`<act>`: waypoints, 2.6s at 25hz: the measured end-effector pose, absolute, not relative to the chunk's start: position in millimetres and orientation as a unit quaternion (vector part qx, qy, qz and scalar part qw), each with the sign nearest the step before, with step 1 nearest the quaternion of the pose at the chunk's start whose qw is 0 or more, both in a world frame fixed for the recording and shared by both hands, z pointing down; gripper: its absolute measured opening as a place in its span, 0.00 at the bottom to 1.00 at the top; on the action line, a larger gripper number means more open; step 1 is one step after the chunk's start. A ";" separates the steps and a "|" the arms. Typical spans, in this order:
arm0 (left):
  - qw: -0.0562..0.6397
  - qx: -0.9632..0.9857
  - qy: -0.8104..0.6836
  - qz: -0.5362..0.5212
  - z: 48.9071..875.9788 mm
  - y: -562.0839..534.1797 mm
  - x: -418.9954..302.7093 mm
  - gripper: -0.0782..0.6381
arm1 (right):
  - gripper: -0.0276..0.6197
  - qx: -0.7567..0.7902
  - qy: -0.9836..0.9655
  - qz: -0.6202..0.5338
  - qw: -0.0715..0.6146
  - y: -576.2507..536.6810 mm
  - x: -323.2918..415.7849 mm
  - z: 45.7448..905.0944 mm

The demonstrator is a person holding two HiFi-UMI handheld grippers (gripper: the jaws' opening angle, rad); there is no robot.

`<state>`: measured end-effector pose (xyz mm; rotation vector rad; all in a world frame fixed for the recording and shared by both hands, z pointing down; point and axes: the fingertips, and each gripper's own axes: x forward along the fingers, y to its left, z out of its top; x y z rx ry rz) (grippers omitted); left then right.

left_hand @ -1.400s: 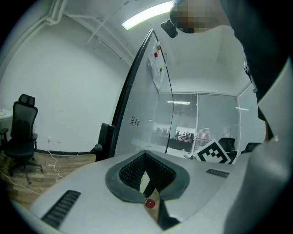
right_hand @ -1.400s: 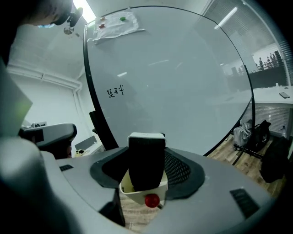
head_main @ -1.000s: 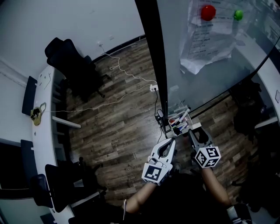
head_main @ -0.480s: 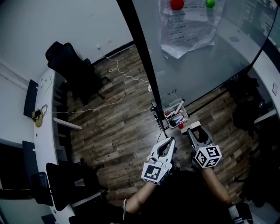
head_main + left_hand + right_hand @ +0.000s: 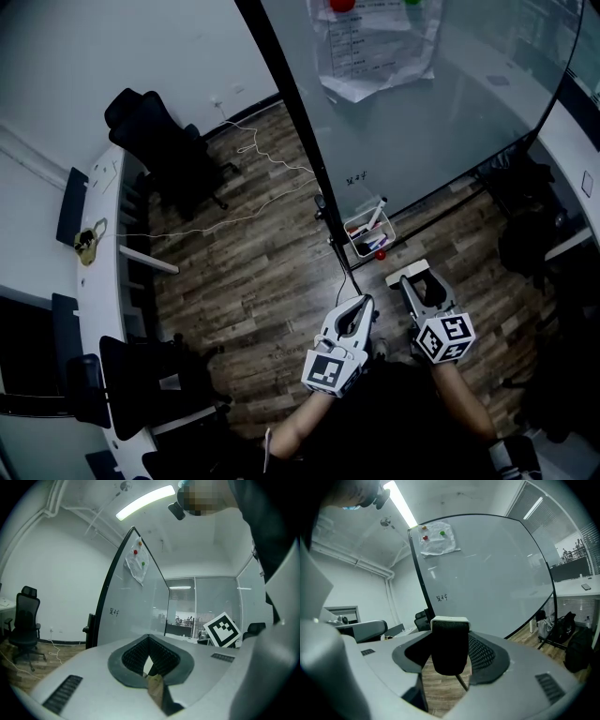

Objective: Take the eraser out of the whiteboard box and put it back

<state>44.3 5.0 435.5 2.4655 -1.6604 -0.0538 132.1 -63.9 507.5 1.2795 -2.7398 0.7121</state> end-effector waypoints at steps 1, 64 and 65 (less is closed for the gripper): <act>0.086 0.826 -0.556 -0.017 436.5 8.9 46.4 0.12 | 0.41 0.411 -0.882 0.228 0.016 -60.9 134.0 506.2; 0.073 0.852 -0.517 -0.031 435.1 25.7 4.2 0.12 | 0.41 0.498 -0.851 0.167 0.005 21.3 136.6 471.9; 0.074 0.852 -0.517 -0.033 434.8 26.0 2.8 0.12 | 0.41 0.498 -0.851 0.166 0.006 21.7 135.5 472.2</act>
